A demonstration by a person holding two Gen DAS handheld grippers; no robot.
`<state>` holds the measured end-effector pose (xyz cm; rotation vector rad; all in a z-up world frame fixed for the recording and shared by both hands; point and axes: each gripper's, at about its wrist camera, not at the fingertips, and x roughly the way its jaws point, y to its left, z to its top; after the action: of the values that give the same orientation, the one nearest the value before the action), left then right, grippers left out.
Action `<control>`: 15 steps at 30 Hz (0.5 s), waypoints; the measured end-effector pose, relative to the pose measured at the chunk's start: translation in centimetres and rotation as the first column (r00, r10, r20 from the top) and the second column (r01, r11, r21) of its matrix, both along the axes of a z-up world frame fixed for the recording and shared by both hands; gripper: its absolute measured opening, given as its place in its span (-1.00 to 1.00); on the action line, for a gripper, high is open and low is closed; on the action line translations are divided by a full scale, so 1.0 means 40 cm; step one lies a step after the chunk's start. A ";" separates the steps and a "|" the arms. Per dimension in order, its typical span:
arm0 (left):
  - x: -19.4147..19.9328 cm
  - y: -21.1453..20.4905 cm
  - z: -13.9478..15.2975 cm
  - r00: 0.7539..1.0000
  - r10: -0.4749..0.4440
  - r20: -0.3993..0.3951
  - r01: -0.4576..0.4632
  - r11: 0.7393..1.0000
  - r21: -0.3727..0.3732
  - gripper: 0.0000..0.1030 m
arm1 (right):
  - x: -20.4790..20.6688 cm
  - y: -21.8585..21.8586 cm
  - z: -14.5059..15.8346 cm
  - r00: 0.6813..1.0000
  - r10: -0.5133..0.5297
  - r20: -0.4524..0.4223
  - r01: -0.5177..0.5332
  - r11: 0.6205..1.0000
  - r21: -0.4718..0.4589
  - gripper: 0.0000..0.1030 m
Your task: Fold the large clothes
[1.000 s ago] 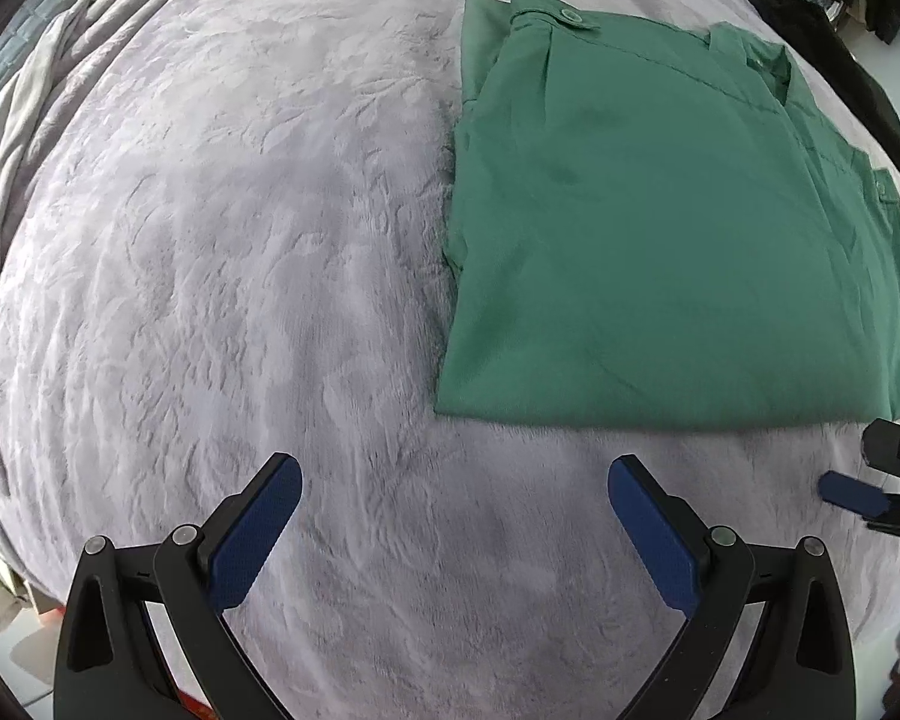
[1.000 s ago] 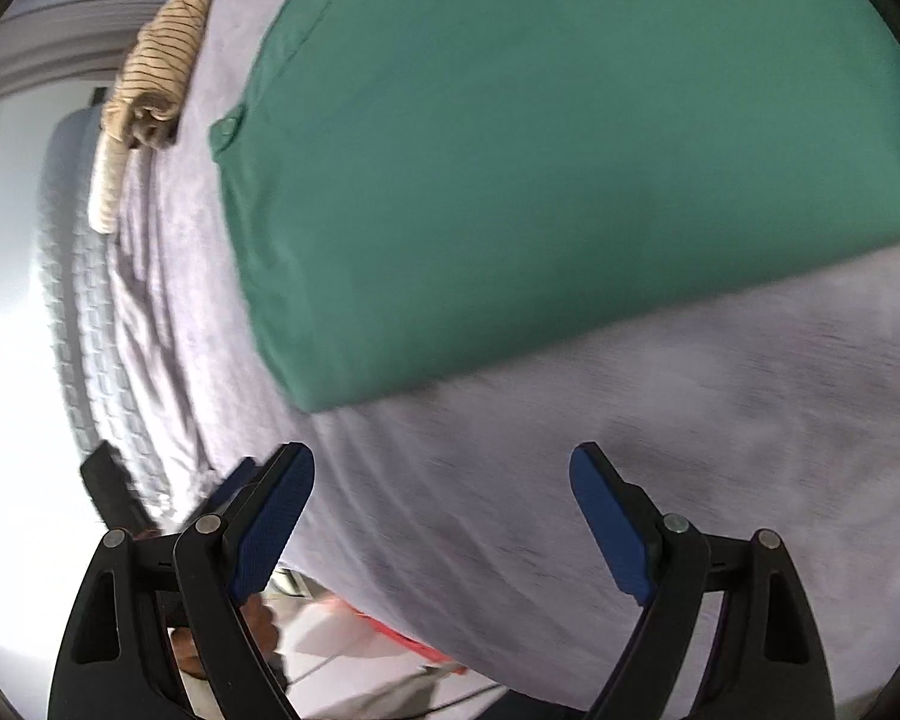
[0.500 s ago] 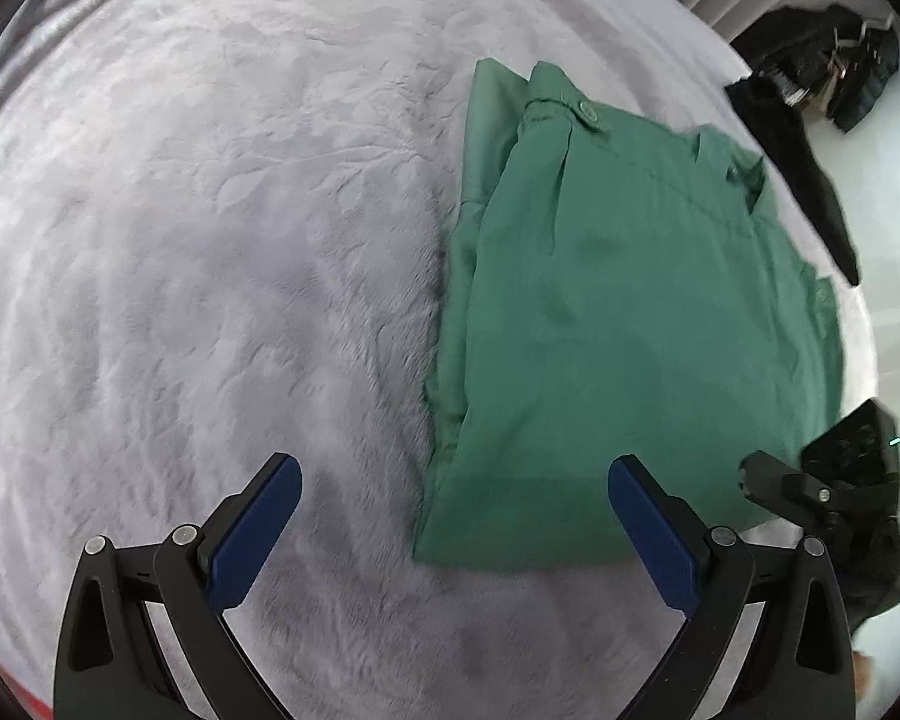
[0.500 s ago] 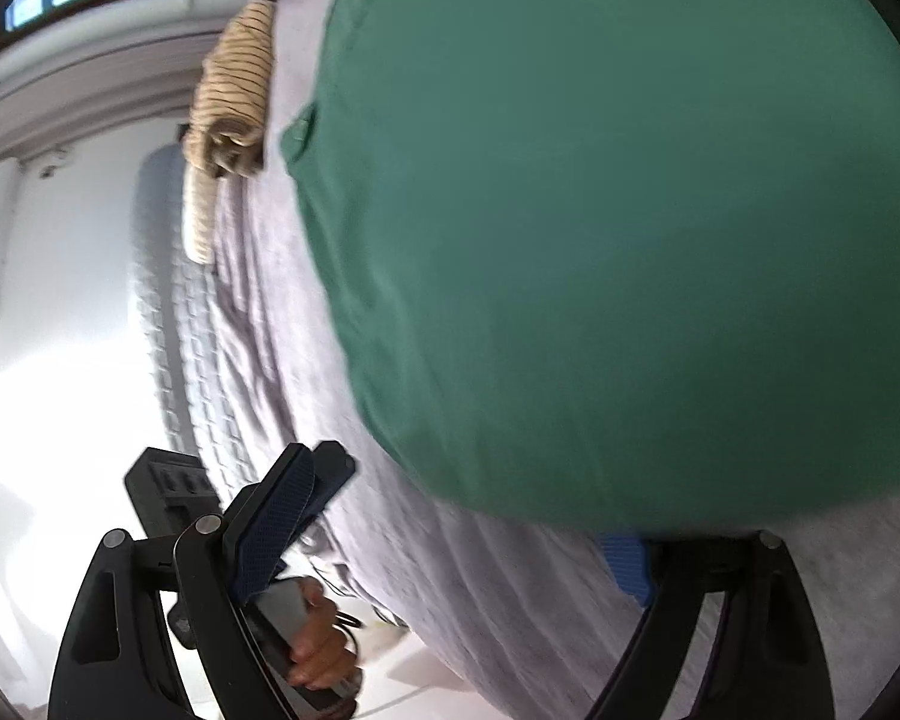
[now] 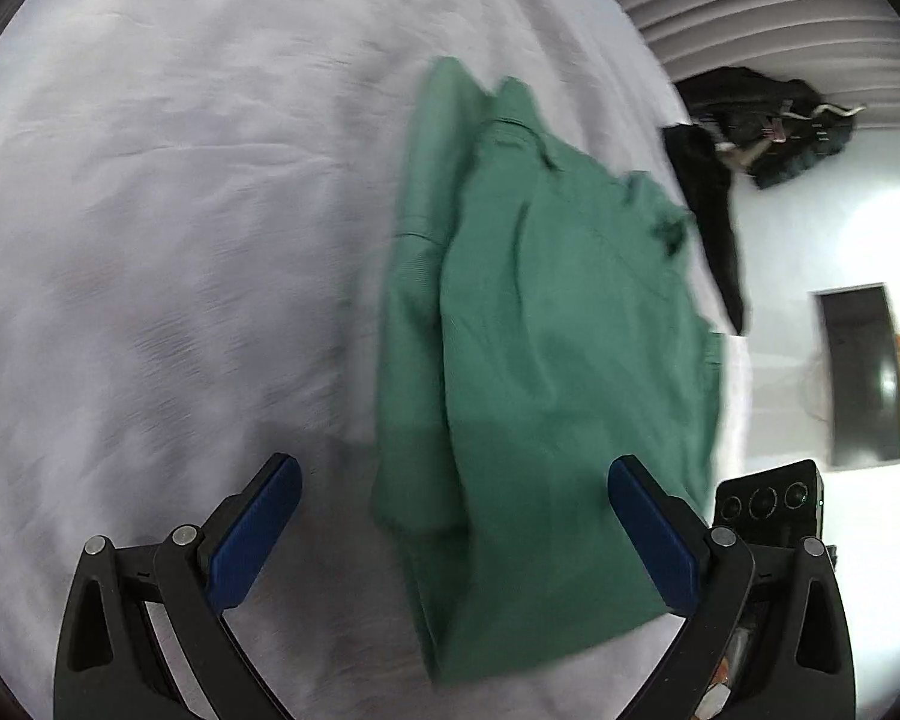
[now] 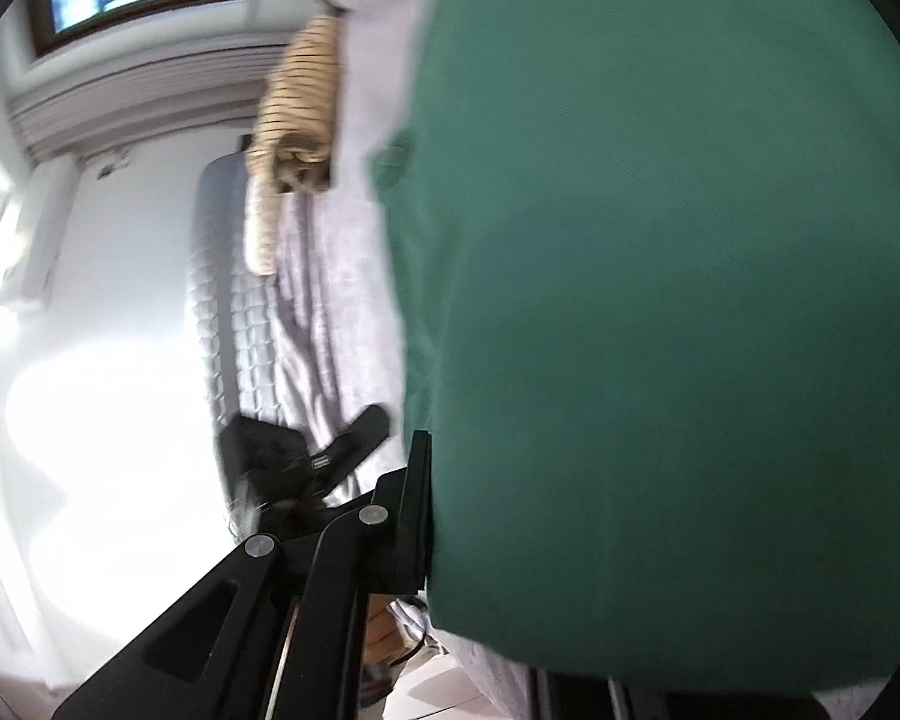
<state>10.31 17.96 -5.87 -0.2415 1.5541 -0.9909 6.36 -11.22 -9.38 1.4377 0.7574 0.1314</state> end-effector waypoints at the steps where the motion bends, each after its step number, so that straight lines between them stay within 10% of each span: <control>1: 0.006 -0.013 -0.001 1.000 -0.008 -0.021 0.007 1.000 -0.026 0.99 | 0.002 -0.008 0.019 1.000 0.006 0.012 -0.005 1.000 -0.016 -0.83; 8: -0.005 -0.172 -0.027 0.990 -0.120 -0.080 0.113 0.990 -0.083 0.87 | -0.001 -0.015 0.043 0.997 0.073 -0.010 -0.074 0.995 -0.065 -0.83; 10: -0.028 -0.207 -0.031 0.987 -0.159 -0.002 0.159 0.987 0.014 -0.12 | -0.006 0.003 0.015 0.987 0.136 -0.088 -0.141 0.988 -0.061 -0.80; 15: -0.032 -0.216 -0.020 0.989 -0.133 0.060 0.129 0.989 0.067 -0.61 | -0.067 0.006 0.012 0.941 0.286 -0.181 -0.306 0.948 -0.090 -0.75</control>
<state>9.04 9.33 -6.68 -0.0635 1.5551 -1.0400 3.68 -10.98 -8.91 1.2262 1.1013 0.1973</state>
